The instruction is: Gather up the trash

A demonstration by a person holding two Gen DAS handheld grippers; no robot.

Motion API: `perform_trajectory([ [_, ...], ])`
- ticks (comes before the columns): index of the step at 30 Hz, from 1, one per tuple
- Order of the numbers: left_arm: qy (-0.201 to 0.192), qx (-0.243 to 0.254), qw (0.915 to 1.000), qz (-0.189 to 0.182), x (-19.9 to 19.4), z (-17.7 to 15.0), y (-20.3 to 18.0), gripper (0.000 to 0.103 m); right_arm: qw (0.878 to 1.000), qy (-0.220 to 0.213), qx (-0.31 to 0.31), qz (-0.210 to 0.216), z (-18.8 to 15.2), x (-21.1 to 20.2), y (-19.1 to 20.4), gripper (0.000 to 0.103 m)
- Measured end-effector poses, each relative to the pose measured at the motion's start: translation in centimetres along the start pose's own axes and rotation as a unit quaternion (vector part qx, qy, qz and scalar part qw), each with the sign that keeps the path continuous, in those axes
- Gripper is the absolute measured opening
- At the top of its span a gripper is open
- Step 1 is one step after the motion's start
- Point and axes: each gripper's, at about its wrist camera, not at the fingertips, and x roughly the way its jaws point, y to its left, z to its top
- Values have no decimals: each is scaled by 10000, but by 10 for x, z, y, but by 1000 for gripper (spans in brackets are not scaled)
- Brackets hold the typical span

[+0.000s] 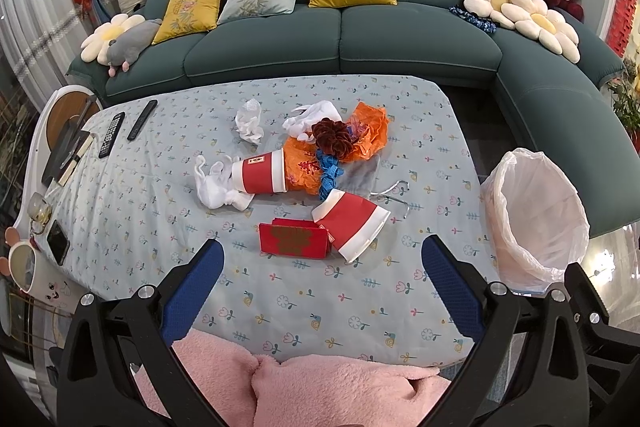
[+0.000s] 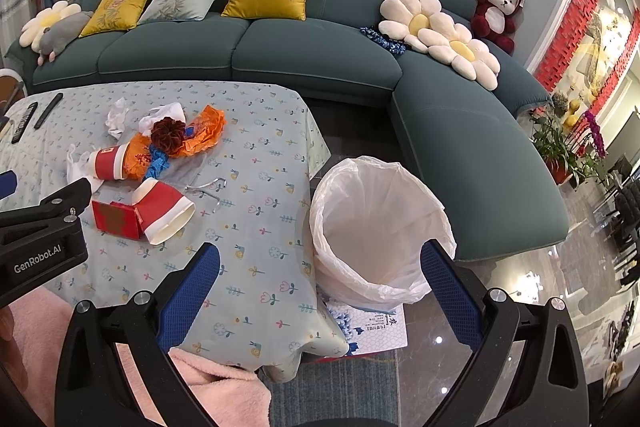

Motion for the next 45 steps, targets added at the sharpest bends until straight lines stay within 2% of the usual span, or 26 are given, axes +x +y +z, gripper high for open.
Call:
perform_trajectory([
  [45, -160, 40, 9999, 1, -13, 7, -2, 95, 10000, -51, 6, -11, 4, -8, 0, 96],
])
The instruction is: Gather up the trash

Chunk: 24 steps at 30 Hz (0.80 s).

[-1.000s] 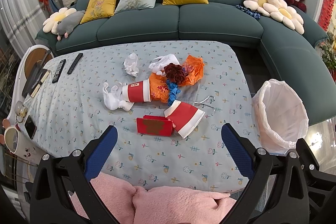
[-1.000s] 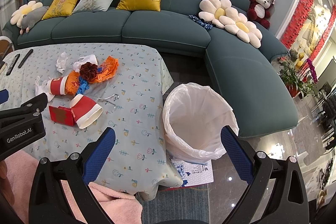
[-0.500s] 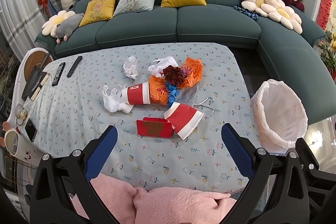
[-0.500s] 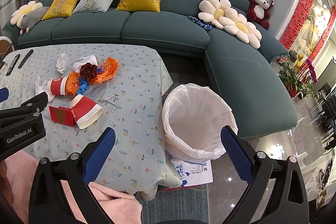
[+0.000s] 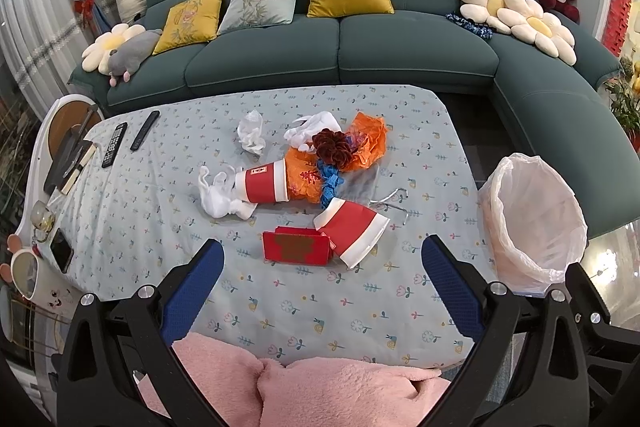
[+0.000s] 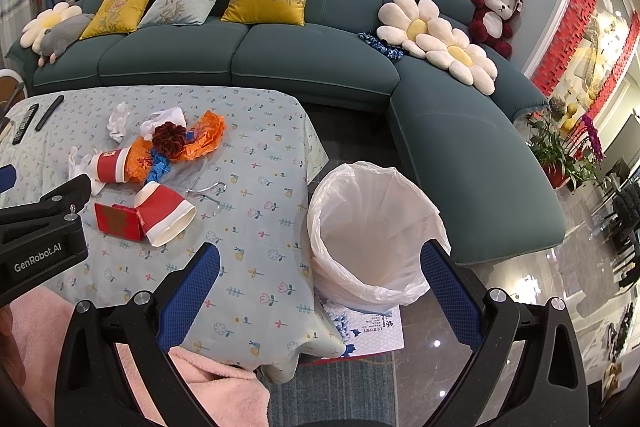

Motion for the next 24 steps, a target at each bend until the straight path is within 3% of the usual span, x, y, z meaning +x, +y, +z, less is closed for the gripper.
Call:
perform_trajectory([
  [24, -43, -22, 10000, -35, -3, 1, 0, 95, 10000, -53, -6, -34, 4, -6, -9, 96],
])
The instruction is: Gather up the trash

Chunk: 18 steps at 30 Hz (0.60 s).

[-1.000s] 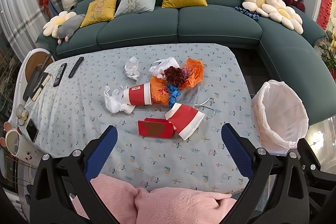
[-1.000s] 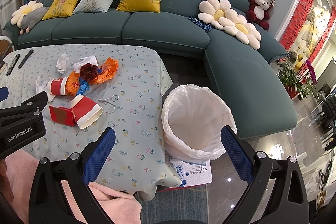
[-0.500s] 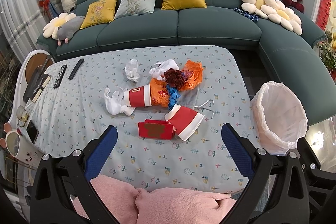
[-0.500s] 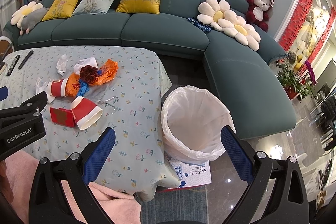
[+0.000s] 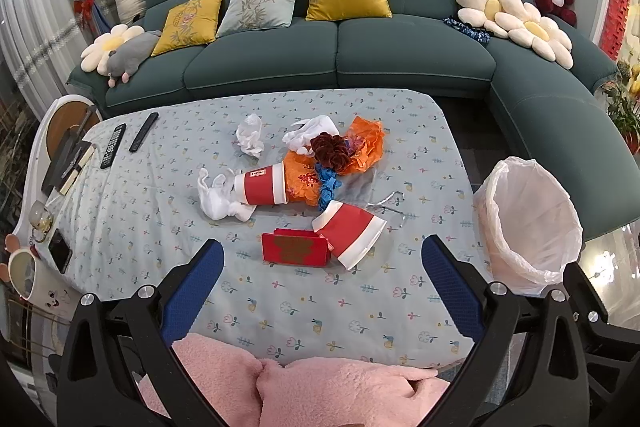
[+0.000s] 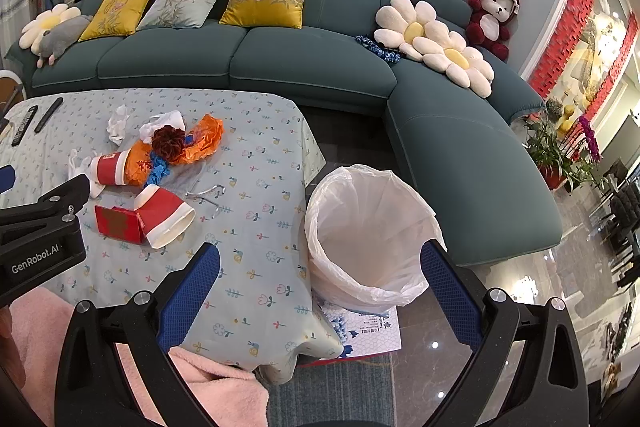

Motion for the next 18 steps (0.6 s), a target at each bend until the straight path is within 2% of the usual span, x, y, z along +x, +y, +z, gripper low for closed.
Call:
perform_trajectory([
  [18, -91, 16, 9999, -146, -1, 0, 1, 95, 9999, -34, 5, -102, -4, -3, 7, 96],
])
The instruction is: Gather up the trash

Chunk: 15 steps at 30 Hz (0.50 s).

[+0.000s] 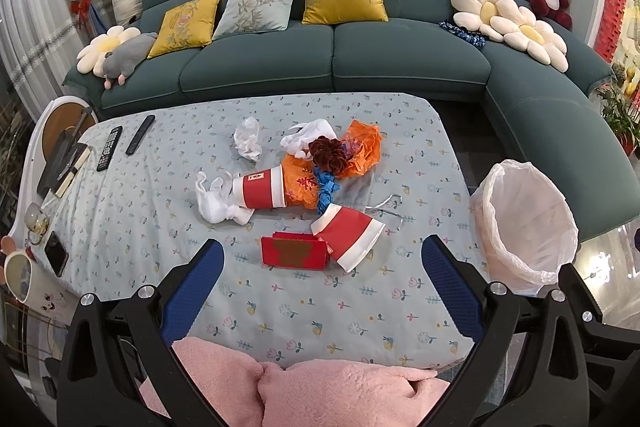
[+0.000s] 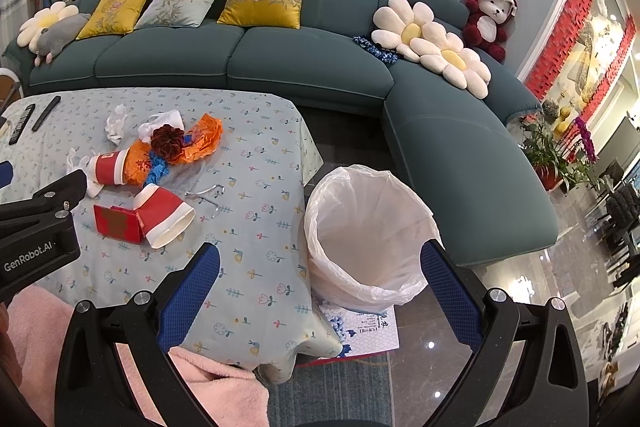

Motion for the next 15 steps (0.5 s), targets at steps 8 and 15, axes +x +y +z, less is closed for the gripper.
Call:
perform_trajectory([
  [8, -70, -26, 9999, -147, 5, -2, 11, 95, 10000, -29, 76, -39, -2, 3, 5, 96],
  [15, -78, -106, 9997, -220, 13, -2, 32, 95, 9999, -34, 142, 16, 0, 6, 16, 96],
])
